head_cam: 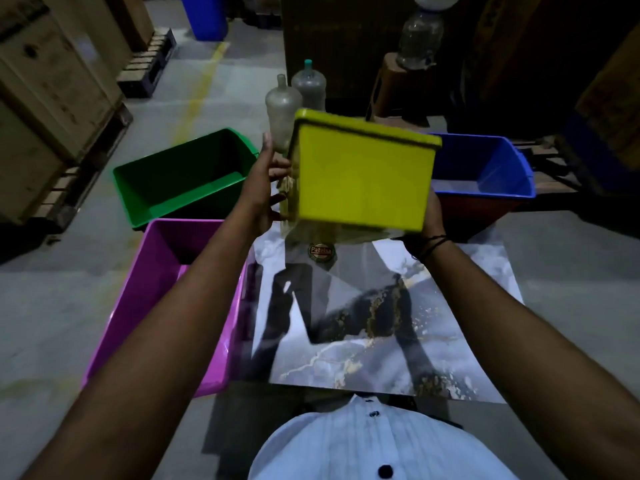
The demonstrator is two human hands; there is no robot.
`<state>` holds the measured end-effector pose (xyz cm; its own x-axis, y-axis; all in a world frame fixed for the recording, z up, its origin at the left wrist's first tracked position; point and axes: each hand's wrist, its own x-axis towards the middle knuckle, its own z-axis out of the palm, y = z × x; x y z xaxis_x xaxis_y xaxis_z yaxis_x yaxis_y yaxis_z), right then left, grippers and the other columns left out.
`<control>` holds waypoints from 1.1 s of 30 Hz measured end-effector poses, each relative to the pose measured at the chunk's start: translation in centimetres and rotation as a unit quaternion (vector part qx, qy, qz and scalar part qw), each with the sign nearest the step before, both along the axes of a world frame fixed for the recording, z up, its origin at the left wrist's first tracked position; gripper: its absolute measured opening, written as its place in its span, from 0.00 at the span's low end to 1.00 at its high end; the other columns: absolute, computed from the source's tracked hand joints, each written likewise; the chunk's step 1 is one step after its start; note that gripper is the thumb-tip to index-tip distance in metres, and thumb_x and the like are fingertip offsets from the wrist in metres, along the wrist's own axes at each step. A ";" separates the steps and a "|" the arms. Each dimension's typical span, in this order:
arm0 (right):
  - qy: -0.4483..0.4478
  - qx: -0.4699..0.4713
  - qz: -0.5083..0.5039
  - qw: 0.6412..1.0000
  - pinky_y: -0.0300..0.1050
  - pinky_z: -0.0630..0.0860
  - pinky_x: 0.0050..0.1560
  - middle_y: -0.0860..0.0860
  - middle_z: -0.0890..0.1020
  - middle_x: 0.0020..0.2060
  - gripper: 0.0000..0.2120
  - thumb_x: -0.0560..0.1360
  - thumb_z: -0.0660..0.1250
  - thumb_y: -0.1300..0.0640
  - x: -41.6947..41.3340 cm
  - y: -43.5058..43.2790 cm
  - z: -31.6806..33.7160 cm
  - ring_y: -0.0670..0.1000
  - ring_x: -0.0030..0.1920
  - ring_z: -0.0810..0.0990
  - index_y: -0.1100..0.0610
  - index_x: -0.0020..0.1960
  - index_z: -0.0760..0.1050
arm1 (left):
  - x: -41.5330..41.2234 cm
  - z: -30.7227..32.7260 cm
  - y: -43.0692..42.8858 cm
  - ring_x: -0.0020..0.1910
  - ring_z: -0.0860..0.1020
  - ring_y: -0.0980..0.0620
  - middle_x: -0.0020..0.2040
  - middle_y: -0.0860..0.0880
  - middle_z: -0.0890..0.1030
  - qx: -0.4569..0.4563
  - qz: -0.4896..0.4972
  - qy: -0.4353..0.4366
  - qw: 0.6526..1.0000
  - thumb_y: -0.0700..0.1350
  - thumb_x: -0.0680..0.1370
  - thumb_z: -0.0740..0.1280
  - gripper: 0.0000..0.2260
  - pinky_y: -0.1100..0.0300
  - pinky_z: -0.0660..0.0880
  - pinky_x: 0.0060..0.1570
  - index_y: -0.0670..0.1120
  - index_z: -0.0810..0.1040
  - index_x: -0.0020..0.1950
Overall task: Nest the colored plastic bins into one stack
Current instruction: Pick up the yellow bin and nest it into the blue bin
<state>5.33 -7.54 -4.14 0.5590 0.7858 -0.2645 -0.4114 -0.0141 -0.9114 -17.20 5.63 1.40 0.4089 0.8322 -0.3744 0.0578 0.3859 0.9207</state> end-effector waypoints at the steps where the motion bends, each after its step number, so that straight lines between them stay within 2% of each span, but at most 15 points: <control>1: 0.005 0.006 -0.003 1.000 0.49 0.80 0.44 0.50 0.84 0.41 0.17 0.84 0.52 0.43 0.0 -0.1 0.1 0.53 0.41 0.81 0.51 0.55 0.75 | 0.0 -0.4 0.2 0.59 0.78 0.42 0.59 0.48 0.81 -0.005 0.000 0.002 1.000 0.78 0.70 0.57 0.33 0.46 0.76 0.51 0.49 0.78 0.45; 3: -0.004 0.003 -0.015 1.000 0.54 0.79 0.50 0.52 0.85 0.44 0.19 0.84 0.52 0.43 0.0 -0.3 0.1 0.56 0.44 0.82 0.52 0.55 0.78 | -0.3 -1.1 0.6 0.62 0.78 0.41 0.63 0.47 0.81 -0.020 -0.014 0.006 1.000 0.82 0.65 0.59 0.40 0.42 0.77 0.56 0.49 0.81 0.53; 5: -0.021 -0.001 -0.020 1.000 0.60 0.77 0.54 0.55 0.83 0.50 0.19 0.82 0.58 0.39 0.4 -0.3 -0.3 0.58 0.48 0.81 0.48 0.57 0.82 | -0.6 -2.4 1.6 0.67 0.76 0.37 0.70 0.44 0.78 -0.049 -0.042 0.003 0.998 0.83 0.60 0.63 0.47 0.35 0.74 0.63 0.54 0.78 0.69; 7: -0.039 -0.021 0.000 0.999 0.59 0.74 0.49 0.52 0.82 0.42 0.17 0.74 0.67 0.34 0.7 -0.4 -0.9 0.56 0.42 0.78 0.45 0.48 0.85 | -0.8 -3.1 1.9 0.68 0.76 0.37 0.71 0.45 0.77 -0.053 -0.048 0.013 0.997 0.80 0.63 0.66 0.47 0.37 0.72 0.66 0.55 0.73 0.74; 9: -0.049 -0.064 0.025 0.996 0.50 0.74 0.44 0.48 0.82 0.35 0.18 0.73 0.68 0.32 0.7 -1.0 -0.6 0.53 0.37 0.79 0.47 0.44 0.83 | -0.9 -2.8 1.5 0.60 0.80 0.41 0.62 0.47 0.83 -0.047 -0.054 0.024 0.997 0.72 0.66 0.70 0.37 0.45 0.75 0.63 0.51 0.79 0.68; 10: -0.051 -0.082 0.037 0.995 0.48 0.75 0.43 0.46 0.83 0.34 0.18 0.75 0.66 0.33 0.6 -1.3 -0.5 0.51 0.38 0.80 0.47 0.43 0.83 | -0.9 -2.4 1.0 0.52 0.81 0.44 0.53 0.48 0.84 -0.041 -0.050 0.035 0.997 0.65 0.66 0.72 0.29 0.49 0.77 0.56 0.50 0.81 0.62; 13: -0.051 -0.120 0.041 0.991 0.45 0.75 0.42 0.48 0.83 0.38 0.19 0.79 0.60 0.36 0.4 -1.8 -0.5 0.52 0.42 0.80 0.49 0.44 0.81 | -0.7 -1.7 -0.5 0.29 0.72 0.50 0.30 0.49 0.71 -0.024 -0.038 0.077 0.996 0.46 0.71 0.66 0.03 0.62 0.72 0.35 0.48 0.74 0.40; 15: -0.049 -0.124 0.036 0.990 0.43 0.73 0.38 0.48 0.82 0.33 0.20 0.82 0.59 0.41 0.3 -1.7 -0.3 0.48 0.36 0.80 0.51 0.40 0.79 | -1.0 -1.9 -0.9 0.25 0.64 0.50 0.27 0.49 0.63 -0.016 -0.029 0.086 0.996 0.40 0.72 0.63 0.10 0.65 0.68 0.29 0.48 0.66 0.33; 18: -0.048 -0.104 0.051 0.992 0.38 0.70 0.29 0.43 0.74 0.18 0.27 0.84 0.57 0.46 0.5 -1.3 0.2 0.40 0.20 0.73 0.51 0.29 0.77 | -1.7 -2.5 -1.2 0.26 0.59 0.50 0.27 0.49 0.60 -0.012 -0.004 0.058 0.998 0.41 0.65 0.63 0.08 0.69 0.63 0.26 0.49 0.64 0.31; 21: -0.057 -0.083 0.071 0.992 0.35 0.70 0.26 0.43 0.74 0.18 0.18 0.84 0.59 0.47 0.8 -1.0 1.7 0.40 0.19 0.72 0.54 0.39 0.75 | -3.0 -3.6 -1.0 0.24 0.65 0.52 0.31 0.48 0.65 0.004 0.040 0.018 0.999 0.39 0.63 0.63 0.05 0.67 0.62 0.25 0.47 0.69 0.34; 25: -0.060 -0.080 0.061 0.993 0.34 0.71 0.22 0.47 0.78 0.24 0.12 0.81 0.66 0.51 1.1 -0.1 3.1 0.44 0.20 0.75 0.57 0.42 0.74 | -4.0 -4.7 -0.6 0.29 0.74 0.54 0.36 0.45 0.74 0.055 0.035 -0.004 0.998 0.36 0.59 0.62 0.15 0.64 0.70 0.28 0.44 0.75 0.43; 27: -0.103 -0.098 0.039 0.989 0.36 0.72 0.24 0.50 0.79 0.25 0.10 0.79 0.69 0.58 1.1 0.3 3.2 0.45 0.21 0.76 0.58 0.39 0.74 | -4.5 -4.9 -0.4 0.32 0.75 0.52 0.39 0.43 0.75 0.073 0.020 0.000 0.997 0.35 0.59 0.64 0.17 0.62 0.72 0.31 0.45 0.77 0.45; 30: -0.196 -0.117 0.010 0.974 0.33 0.68 0.21 0.45 0.72 0.16 0.15 0.77 0.65 0.70 1.5 0.7 2.5 0.40 0.16 0.69 0.60 0.33 0.72 | -4.9 -5.1 0.0 0.34 0.76 0.51 0.36 0.47 0.78 0.108 0.011 0.014 0.994 0.33 0.65 0.69 0.16 0.59 0.74 0.36 0.45 0.80 0.50; 31: -0.240 -0.130 -0.006 0.962 0.33 0.67 0.22 0.45 0.71 0.16 0.14 0.76 0.65 0.69 1.6 0.8 2.2 0.40 0.17 0.68 0.62 0.32 0.72 | -4.9 -5.3 0.3 0.33 0.78 0.54 0.35 0.50 0.80 0.122 0.013 0.028 0.992 0.31 0.69 0.70 0.15 0.60 0.76 0.37 0.44 0.80 0.54; 33: -0.316 -0.141 -0.061 0.936 0.38 0.61 0.24 0.51 0.68 0.22 0.12 0.72 0.66 0.62 1.5 1.2 1.5 0.42 0.22 0.66 0.69 0.33 0.72 | -4.6 -5.9 0.8 0.38 0.81 0.55 0.42 0.50 0.84 0.154 0.030 0.054 0.986 0.32 0.75 0.69 0.15 0.58 0.80 0.44 0.40 0.80 0.61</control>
<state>6.80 -6.33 -2.63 0.7545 0.6552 -0.0387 0.1937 -0.2787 -0.9406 -21.84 6.48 -4.49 0.3267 0.9349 -0.1385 0.1484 0.0940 0.9845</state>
